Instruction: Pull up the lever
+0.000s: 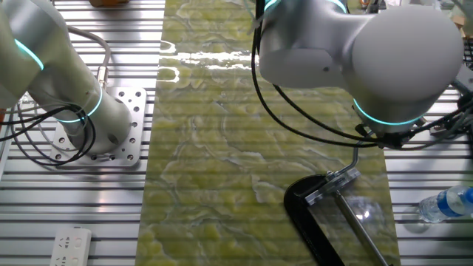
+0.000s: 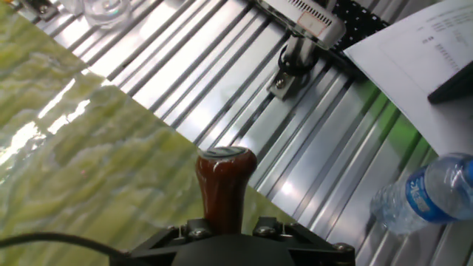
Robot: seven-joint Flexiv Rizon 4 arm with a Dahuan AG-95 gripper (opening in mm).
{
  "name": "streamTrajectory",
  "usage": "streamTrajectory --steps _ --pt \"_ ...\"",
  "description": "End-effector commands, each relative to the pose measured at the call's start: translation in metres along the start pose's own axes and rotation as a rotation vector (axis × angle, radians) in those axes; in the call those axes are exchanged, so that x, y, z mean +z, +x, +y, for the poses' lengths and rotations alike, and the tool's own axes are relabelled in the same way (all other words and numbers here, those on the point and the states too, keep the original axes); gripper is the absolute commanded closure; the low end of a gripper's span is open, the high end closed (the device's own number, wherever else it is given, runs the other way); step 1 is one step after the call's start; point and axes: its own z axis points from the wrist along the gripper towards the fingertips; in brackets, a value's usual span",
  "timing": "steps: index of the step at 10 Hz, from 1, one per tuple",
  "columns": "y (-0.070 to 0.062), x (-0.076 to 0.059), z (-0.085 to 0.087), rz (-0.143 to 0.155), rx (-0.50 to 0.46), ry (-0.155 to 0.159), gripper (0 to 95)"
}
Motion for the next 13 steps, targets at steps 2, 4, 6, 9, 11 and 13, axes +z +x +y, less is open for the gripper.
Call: streamTrajectory --steps 2,4,6,9,11,13 --pt "0.000 0.004 -0.002 -0.005 -0.005 0.001 38.0" --pt "0.003 0.009 -0.004 -0.002 -0.009 0.002 38.0" --pt "0.007 0.014 -0.002 -0.001 -0.013 0.005 38.0" --pt "0.015 0.019 0.002 -0.001 -0.017 0.007 38.0" --pt "0.023 0.021 0.001 -0.006 -0.029 0.006 57.0" --pt "0.024 0.020 0.002 -0.011 -0.030 0.011 57.0"
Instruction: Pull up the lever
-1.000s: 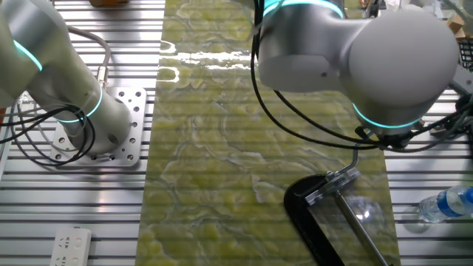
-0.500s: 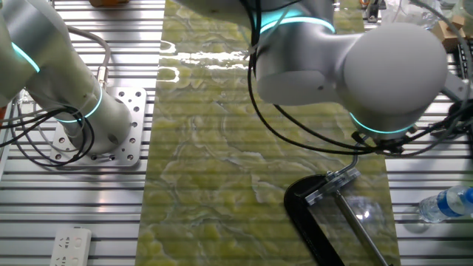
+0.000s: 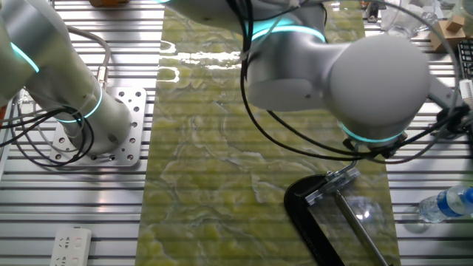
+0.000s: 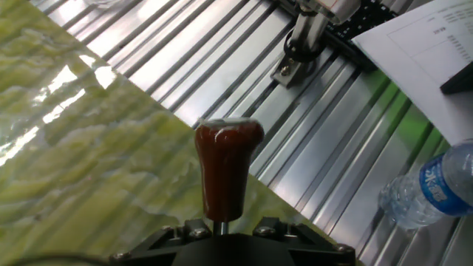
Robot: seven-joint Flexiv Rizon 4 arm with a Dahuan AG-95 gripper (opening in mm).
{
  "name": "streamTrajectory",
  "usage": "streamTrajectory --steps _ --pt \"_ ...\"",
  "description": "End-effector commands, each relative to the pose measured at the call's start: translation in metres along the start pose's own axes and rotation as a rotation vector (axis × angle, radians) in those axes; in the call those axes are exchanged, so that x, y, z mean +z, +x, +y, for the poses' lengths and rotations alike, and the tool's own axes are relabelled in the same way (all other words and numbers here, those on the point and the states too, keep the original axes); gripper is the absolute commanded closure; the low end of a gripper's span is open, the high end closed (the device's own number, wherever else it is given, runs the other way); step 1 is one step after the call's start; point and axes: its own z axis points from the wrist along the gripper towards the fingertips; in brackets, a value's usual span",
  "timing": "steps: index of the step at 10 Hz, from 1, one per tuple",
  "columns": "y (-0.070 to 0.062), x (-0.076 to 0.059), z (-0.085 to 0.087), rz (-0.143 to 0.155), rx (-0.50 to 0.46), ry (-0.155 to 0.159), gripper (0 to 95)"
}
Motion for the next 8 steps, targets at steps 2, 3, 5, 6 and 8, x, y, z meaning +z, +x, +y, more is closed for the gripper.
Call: streamTrajectory --steps 2,3,5,6,8 --pt "0.0004 -0.0012 0.0001 -0.006 -0.005 0.011 57.0" --pt "0.0002 -0.0007 0.0008 -0.010 -0.004 0.013 57.0" --pt "-0.0002 -0.0002 0.0016 -0.012 0.001 0.017 76.0" --pt "-0.0002 -0.0002 0.0016 -0.012 0.002 0.017 76.0" --pt "-0.0002 -0.0002 0.0016 -0.012 0.007 0.017 95.0"
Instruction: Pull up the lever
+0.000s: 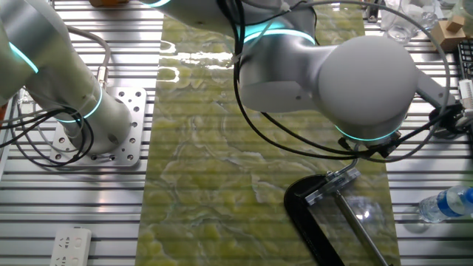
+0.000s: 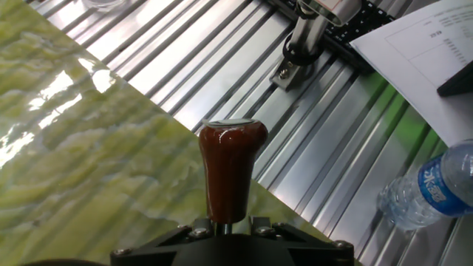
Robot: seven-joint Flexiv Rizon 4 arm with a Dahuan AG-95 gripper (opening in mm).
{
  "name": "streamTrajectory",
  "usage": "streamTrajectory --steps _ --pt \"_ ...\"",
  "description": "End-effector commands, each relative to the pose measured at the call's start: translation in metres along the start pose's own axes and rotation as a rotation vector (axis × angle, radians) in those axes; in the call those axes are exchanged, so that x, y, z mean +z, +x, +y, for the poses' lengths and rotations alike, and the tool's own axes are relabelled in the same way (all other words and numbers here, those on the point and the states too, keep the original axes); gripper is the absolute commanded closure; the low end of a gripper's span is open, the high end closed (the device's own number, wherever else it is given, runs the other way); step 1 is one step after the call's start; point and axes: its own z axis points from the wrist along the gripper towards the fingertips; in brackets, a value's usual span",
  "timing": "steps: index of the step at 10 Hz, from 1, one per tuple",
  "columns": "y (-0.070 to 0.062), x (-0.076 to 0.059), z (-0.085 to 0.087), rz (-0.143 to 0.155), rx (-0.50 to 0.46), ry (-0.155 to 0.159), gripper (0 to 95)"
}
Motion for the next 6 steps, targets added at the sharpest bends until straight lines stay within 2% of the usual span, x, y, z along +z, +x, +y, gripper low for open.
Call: streamTrajectory --steps 1,3,6 --pt "-0.0002 -0.0002 -0.0003 -0.001 -0.001 -0.001 95.0" --pt "-0.0005 -0.0005 0.0003 -0.025 0.018 -0.039 95.0" --pt "-0.0010 -0.0015 0.0009 -0.024 0.014 -0.036 95.0"
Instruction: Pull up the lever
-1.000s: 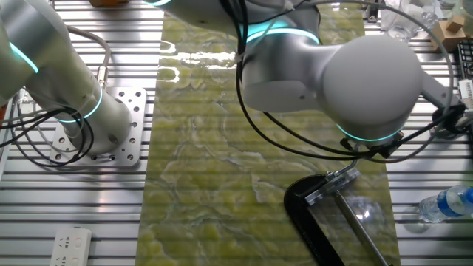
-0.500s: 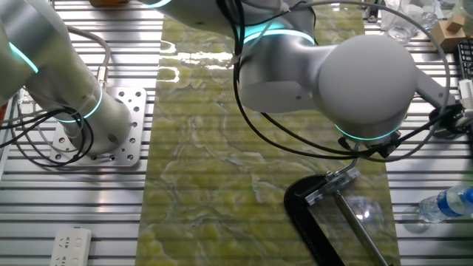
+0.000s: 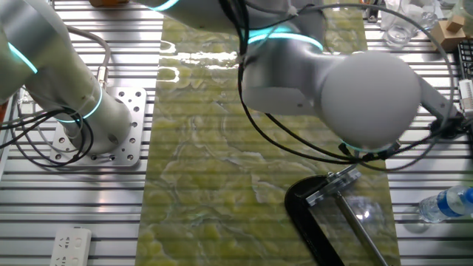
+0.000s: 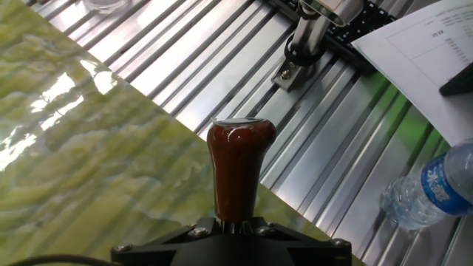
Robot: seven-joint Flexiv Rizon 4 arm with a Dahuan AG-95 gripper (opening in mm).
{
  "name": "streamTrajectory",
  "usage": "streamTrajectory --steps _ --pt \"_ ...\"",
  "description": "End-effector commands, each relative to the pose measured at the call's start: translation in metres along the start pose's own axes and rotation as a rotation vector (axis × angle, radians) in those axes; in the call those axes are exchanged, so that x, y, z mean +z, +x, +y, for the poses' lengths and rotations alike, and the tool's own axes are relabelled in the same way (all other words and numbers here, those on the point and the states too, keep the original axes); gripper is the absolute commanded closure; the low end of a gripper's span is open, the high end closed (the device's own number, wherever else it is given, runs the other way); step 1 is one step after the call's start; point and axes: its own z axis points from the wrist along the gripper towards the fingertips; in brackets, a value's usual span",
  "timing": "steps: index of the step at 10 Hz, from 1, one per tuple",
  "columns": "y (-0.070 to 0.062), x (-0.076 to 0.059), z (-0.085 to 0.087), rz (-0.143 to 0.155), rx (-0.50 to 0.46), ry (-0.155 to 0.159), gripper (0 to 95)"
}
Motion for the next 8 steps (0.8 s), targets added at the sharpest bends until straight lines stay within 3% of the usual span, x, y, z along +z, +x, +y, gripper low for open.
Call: streamTrajectory --steps 1,8 --pt "0.0001 -0.0013 -0.0003 0.015 -0.003 0.025 95.0" --pt "-0.0003 -0.0034 -0.0005 0.019 -0.001 0.028 95.0"
